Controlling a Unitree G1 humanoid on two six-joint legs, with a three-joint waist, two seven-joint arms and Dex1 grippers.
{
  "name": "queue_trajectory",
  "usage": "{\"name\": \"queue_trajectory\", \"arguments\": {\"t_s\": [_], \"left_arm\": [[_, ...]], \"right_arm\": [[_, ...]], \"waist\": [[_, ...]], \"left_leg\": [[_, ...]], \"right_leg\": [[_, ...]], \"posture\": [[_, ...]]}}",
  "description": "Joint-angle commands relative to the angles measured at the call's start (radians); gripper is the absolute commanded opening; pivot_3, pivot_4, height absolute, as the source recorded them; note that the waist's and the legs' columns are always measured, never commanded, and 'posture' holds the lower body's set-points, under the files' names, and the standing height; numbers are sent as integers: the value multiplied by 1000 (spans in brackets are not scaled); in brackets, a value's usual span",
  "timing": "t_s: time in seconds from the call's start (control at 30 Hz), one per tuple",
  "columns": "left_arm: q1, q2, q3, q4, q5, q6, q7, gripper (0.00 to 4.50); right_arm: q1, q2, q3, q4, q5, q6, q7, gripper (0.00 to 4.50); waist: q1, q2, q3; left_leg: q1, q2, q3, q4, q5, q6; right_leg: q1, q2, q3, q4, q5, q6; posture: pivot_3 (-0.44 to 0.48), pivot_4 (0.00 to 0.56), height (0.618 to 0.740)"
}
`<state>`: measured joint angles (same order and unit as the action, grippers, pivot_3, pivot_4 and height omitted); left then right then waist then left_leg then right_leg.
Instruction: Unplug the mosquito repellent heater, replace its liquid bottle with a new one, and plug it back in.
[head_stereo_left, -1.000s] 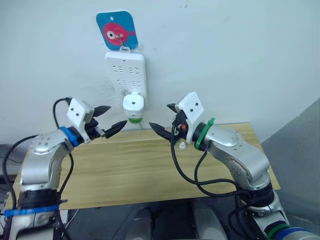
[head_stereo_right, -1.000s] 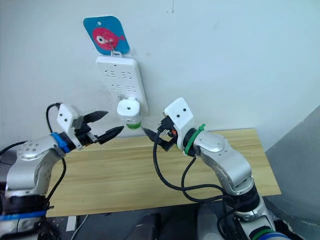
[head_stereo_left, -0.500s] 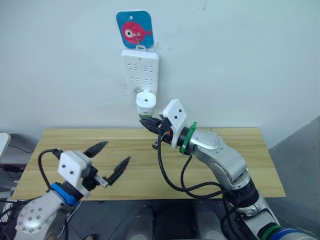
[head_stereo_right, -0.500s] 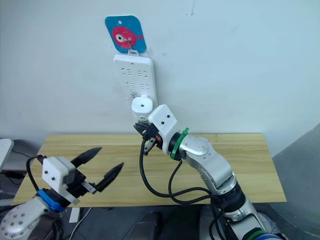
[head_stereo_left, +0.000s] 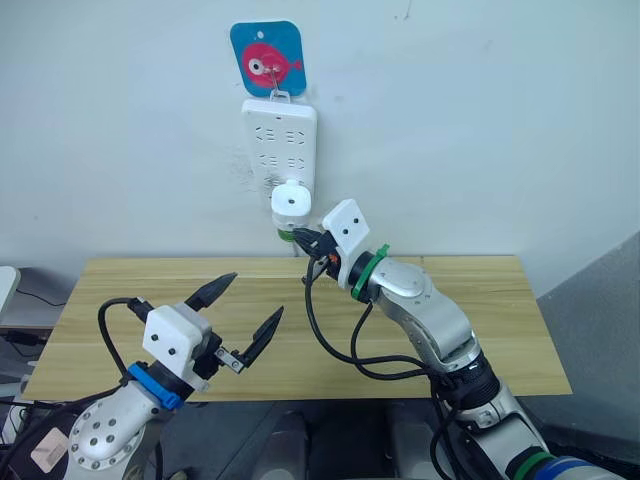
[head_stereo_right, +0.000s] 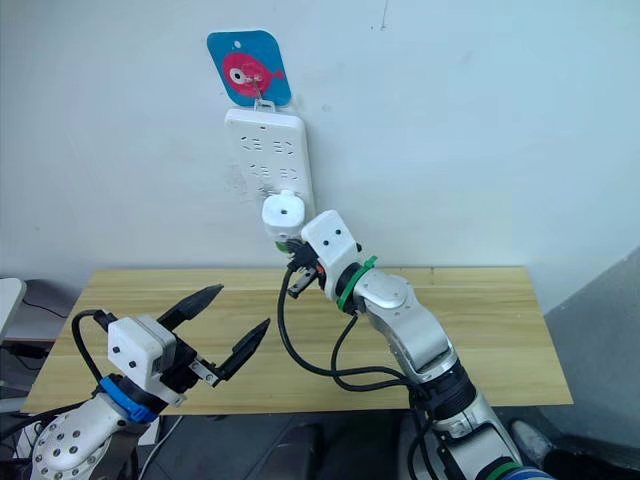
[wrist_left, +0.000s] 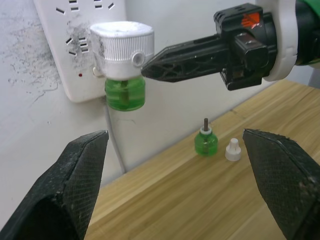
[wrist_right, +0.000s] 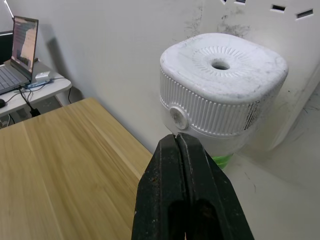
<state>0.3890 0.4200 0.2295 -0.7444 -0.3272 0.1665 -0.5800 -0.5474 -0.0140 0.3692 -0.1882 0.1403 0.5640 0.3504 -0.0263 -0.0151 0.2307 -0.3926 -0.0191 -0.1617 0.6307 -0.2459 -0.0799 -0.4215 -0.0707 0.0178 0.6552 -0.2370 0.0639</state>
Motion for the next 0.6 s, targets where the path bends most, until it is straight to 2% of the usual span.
{"name": "queue_trajectory", "arguments": {"t_s": [0.03,0.2,0.6], "left_arm": [[5,15,-10,-16,6,-32,-9,4500],[8,22,-19,-15,1,-34,-9,4500],[9,35,-32,-3,6,-56,-10,4500]], "right_arm": [[-18,27,-47,-33,13,-21,-17,40],[-14,6,-22,-72,57,16,66,40],[-28,29,-34,-40,12,-14,13,40]], "waist": [[0,0,0],[0,0,0],[-2,0,0]], "left_leg": [[0,0,0,0,0,0],[0,0,0,0,1,-1],[0,0,0,-1,1,-1]], "right_leg": [[0,0,0,0,0,0],[0,0,0,0,-2,4],[0,0,0,0,-3,4]], "posture": [[75,210,740],[72,212,740],[69,215,740]]}}
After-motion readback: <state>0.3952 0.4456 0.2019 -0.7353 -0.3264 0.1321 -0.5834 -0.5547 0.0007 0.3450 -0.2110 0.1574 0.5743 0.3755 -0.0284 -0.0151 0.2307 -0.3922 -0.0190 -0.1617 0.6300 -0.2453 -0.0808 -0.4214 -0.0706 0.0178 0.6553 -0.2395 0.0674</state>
